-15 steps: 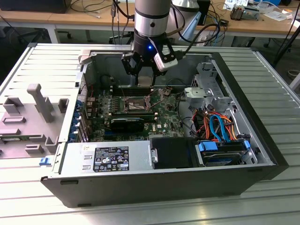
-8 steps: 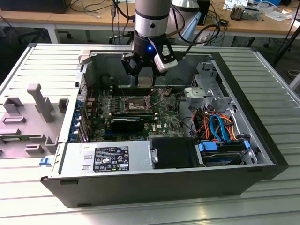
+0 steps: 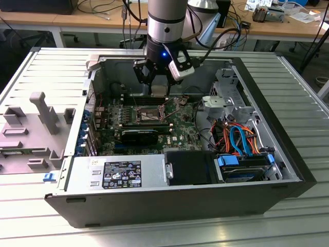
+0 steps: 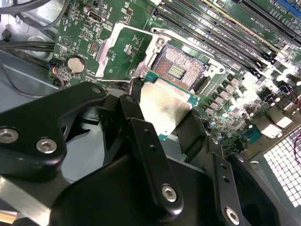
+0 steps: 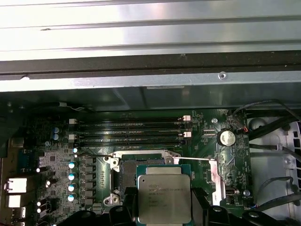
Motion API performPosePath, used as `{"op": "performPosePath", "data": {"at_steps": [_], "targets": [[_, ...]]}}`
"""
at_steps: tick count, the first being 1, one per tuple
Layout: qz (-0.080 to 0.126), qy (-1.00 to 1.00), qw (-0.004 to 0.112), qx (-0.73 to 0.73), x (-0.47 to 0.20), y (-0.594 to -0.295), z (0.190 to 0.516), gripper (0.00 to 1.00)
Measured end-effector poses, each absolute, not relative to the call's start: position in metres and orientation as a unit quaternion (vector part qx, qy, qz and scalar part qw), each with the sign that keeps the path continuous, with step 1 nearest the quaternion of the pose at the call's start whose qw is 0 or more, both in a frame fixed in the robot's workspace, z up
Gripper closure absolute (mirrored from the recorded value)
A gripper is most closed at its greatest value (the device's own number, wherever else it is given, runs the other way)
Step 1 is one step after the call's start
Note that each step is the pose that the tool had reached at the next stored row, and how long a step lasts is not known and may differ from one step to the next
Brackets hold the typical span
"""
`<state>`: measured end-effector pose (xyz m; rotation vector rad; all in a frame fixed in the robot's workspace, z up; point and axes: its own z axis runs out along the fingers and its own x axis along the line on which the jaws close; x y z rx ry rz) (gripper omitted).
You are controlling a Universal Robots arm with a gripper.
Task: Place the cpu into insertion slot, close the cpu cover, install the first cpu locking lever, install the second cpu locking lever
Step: 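Place the cpu into insertion slot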
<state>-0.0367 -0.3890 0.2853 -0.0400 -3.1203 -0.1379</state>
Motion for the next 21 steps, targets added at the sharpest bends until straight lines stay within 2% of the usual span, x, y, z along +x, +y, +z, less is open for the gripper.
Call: {"op": "performPosePath", "data": {"at_steps": [21], "targets": [[-0.044,-0.999,0.009,-0.013,-0.0367,-0.3892,0.2784,0.46]]}}
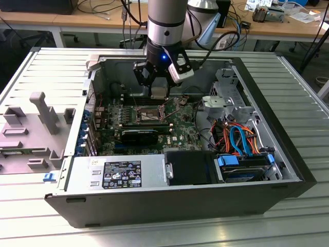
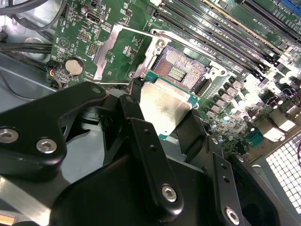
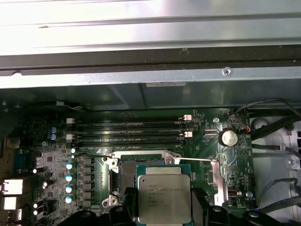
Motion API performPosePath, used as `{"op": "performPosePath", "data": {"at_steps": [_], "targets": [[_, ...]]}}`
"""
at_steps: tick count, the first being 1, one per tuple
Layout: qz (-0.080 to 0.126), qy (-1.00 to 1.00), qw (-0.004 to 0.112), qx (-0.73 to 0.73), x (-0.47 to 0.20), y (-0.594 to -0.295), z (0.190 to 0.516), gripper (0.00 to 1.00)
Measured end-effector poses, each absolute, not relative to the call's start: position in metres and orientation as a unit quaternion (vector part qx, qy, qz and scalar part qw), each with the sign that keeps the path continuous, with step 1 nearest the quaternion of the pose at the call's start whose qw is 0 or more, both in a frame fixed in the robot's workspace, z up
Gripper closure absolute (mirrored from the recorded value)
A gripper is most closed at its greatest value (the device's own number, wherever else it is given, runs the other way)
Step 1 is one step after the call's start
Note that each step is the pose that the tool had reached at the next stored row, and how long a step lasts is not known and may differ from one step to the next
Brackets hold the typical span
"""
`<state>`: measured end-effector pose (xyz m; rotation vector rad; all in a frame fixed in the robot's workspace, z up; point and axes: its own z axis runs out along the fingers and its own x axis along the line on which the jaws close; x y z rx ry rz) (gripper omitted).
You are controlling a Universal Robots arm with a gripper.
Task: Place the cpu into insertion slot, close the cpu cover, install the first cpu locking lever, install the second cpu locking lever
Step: 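Place the cpu into insertion slot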
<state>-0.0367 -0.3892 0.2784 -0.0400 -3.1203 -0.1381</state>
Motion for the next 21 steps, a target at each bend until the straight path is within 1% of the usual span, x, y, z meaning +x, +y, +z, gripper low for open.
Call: {"op": "performPosePath", "data": {"at_steps": [21], "targets": [[-0.044,-0.999,0.009,-0.018,-0.0368,-0.3924,0.2771,0.46]]}}
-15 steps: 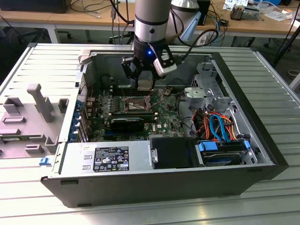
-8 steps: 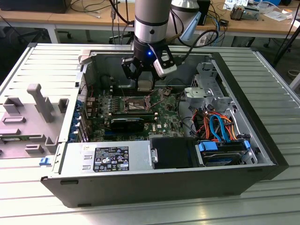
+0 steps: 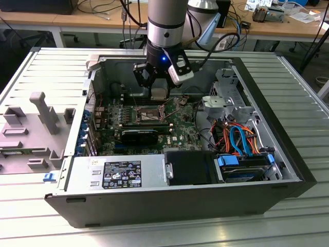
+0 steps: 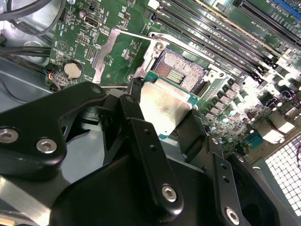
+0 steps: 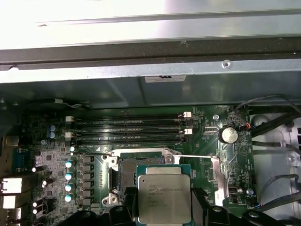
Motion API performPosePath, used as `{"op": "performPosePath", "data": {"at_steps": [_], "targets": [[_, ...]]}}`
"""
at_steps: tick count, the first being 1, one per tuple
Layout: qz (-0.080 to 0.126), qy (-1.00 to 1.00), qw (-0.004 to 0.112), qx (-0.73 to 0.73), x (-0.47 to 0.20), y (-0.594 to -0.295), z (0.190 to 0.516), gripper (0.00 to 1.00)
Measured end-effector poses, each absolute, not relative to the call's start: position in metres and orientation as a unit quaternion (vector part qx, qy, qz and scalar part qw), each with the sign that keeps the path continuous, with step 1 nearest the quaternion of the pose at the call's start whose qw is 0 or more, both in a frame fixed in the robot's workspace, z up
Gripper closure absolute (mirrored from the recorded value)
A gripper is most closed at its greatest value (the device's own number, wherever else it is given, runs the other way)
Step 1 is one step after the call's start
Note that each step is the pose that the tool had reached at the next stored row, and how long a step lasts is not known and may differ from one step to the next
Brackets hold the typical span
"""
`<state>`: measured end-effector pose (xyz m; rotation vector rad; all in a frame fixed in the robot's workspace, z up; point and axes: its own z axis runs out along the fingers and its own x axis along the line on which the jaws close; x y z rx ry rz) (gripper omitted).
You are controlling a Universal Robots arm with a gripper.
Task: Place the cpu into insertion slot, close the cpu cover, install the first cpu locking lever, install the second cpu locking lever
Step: 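Place the cpu into insertion slot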
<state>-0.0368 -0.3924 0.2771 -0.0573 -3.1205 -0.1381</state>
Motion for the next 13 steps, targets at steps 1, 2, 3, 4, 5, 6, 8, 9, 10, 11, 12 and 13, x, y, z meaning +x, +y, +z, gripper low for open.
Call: {"op": "performPosePath", "data": {"at_steps": [1,2,3,4,5,6,8,9,10,11,12,13], "targets": [[-0.044,-0.999,0.009,-0.019,-0.0368,-0.3924,0.2771,0.46],[-0.044,-0.999,0.009,-0.021,-0.0369,-0.3924,0.2771,0.46],[-0.044,-0.999,0.009,-0.022,-0.0369,-0.3924,0.2771,0.46],[-0.044,-0.999,0.009,-0.023,-0.0369,-0.3924,0.2771,0.46],[-0.044,-0.999,0.008,-0.025,-0.0369,-0.3924,0.2771,0.46],[-0.044,-0.999,0.008,-0.026,-0.0369,-0.3924,0.2771,0.46],[-0.044,-0.999,0.008,-0.029,-0.0369,-0.3924,0.2771,0.46],[-0.044,-0.999,0.008,-0.031,-0.0369,-0.3924,0.2771,0.46],[-0.044,-0.998,0.008,-0.033,-0.0369,-0.3924,0.2771,0.46],[-0.044,-0.998,0.008,-0.034,-0.0369,-0.3924,0.2771,0.46],[-0.044,-0.998,0.008,-0.035,-0.0369,-0.3924,0.2771,0.46],[-0.044,-0.998,0.008,-0.036,-0.0369,-0.3925,0.2771,0.46]]}}
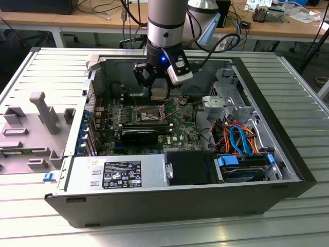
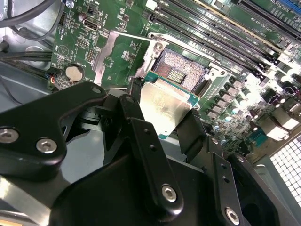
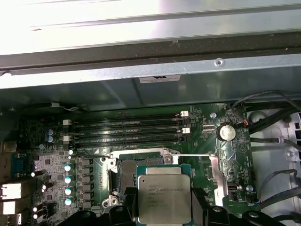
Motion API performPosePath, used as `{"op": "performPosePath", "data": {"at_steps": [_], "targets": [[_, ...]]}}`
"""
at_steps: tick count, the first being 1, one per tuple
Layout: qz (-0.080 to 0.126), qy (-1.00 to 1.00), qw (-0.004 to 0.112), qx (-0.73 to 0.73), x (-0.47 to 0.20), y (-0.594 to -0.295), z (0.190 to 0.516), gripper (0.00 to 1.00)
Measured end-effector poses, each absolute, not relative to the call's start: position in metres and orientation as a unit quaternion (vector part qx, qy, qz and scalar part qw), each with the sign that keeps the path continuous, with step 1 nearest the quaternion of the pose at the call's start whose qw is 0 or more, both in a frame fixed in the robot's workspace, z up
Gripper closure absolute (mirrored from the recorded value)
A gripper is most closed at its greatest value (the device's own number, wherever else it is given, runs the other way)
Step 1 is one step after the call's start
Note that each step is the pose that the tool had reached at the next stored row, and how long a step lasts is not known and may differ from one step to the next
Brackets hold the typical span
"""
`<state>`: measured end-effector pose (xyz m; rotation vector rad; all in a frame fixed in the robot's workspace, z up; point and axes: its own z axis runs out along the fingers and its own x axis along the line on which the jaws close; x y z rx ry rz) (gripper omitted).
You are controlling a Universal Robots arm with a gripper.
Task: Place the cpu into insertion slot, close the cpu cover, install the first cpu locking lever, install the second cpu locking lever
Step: 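Place the cpu into insertion slot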
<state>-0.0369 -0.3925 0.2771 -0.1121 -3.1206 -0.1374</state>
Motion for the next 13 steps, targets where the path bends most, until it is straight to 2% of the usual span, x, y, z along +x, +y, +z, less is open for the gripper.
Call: {"op": "performPosePath", "data": {"at_steps": [13], "targets": [[-0.044,-0.998,0.008,-0.045,-0.0369,-0.3925,0.2771,0.46]]}}
